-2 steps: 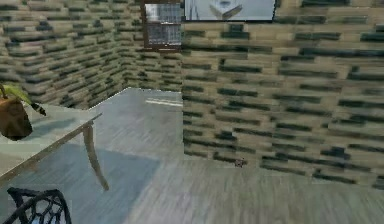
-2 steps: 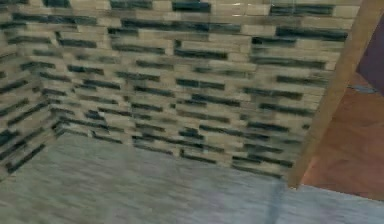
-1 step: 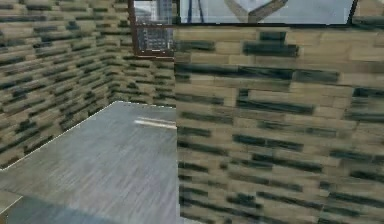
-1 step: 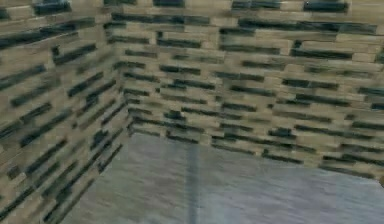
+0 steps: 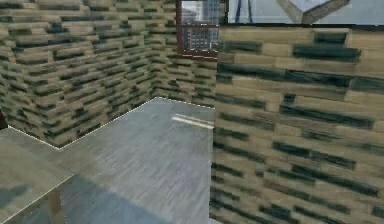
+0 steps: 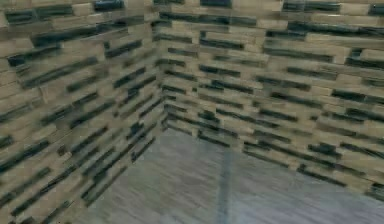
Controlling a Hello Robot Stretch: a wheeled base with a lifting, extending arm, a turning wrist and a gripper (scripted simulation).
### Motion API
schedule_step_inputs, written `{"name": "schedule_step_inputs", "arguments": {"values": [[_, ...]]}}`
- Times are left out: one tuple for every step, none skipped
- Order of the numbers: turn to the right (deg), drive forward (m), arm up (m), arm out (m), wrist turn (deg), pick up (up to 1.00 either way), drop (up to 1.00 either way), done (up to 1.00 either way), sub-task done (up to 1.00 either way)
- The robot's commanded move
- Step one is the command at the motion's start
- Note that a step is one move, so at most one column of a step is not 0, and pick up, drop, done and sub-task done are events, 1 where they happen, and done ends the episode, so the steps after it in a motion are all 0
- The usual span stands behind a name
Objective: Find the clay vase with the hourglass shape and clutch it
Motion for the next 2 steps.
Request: {"name": "schedule_step_inputs", "arguments": {"values": [[0.0,0.3,0.0,0.0,0.0,0.0,0.0,0.0,0.0],[45.0,0.0,0.0,0.0,0.0,0.0,0.0,0.0,0.0]]}}
